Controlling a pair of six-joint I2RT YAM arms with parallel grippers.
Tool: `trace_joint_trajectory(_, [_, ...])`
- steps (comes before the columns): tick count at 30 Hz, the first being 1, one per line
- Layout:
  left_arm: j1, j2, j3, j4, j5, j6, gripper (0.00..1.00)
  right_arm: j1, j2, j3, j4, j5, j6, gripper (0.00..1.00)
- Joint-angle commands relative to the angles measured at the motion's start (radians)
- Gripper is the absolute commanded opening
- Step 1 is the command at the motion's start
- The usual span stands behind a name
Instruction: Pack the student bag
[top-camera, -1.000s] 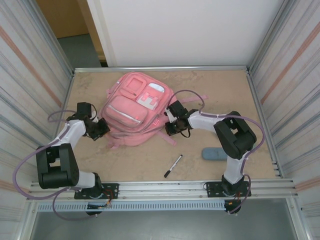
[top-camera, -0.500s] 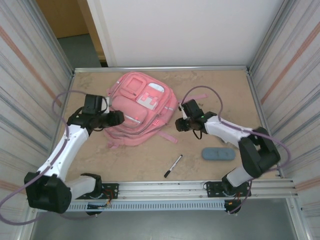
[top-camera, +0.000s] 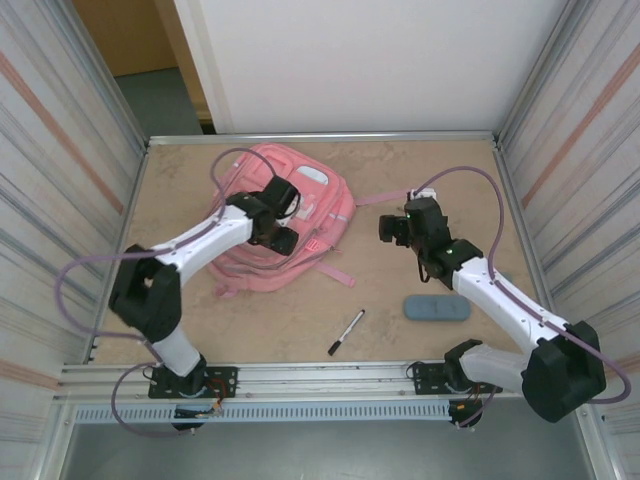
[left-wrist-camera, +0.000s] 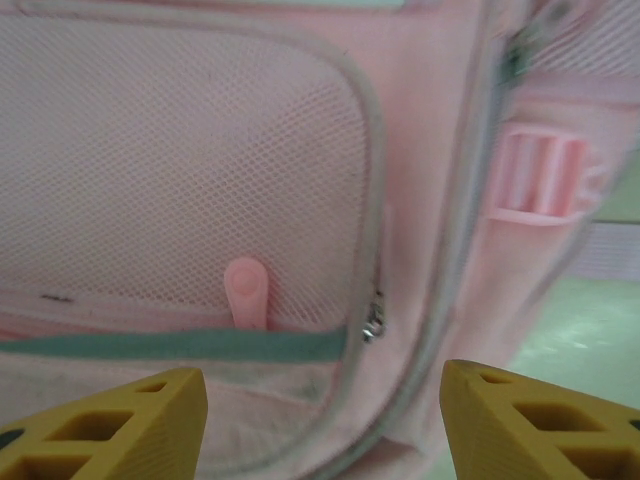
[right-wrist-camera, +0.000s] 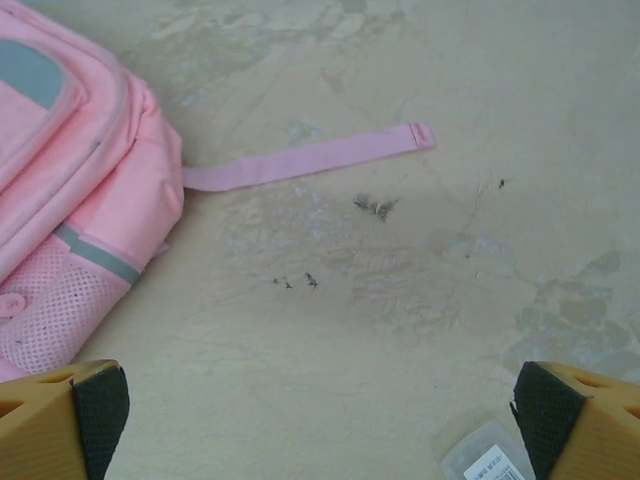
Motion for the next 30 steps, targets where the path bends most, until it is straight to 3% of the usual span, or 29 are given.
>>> trace_joint_trajectory(1, [-0.012,0.073,0.055,-0.101,-0.157,0.008,0.63,-0.007,0.020,-0.006,-0.033,-0.074,0.042,0.99])
trace_joint_trajectory(4, [-0.003,0.128,0.071,-0.109,-0.195,-0.039,0.58,-0.007,0.044,0.000,-0.036,-0.131,0.042,0.99])
trace_joint_trajectory(8, [0.001,0.150,0.067,-0.063,-0.132,-0.034,0.35,-0.007,0.097,0.034,-0.022,-0.227,0.010,0.99])
trace_joint_trajectory(13, [0.001,0.157,0.084,-0.058,-0.045,0.002,0.00,-0.005,0.178,0.068,0.069,-0.427,-0.083,1.00])
trace_joint_trajectory(18, [0.001,0.034,0.061,-0.046,-0.024,0.024,0.00,-0.004,0.371,0.251,-0.008,-0.653,-0.104,0.83])
trace_joint_trajectory(20, [0.002,-0.029,0.057,-0.046,0.003,0.043,0.00,0.008,0.447,0.319,-0.021,-0.751,-0.127,0.82])
trace_joint_trajectory(26, [0.036,-0.118,0.059,-0.050,0.131,0.058,0.00,0.047,0.637,0.494,-0.091,-0.794,-0.293,0.81])
trace_joint_trajectory(30, [0.045,-0.143,0.047,-0.036,0.159,0.066,0.00,0.047,0.760,0.607,-0.139,-0.805,-0.340,0.79])
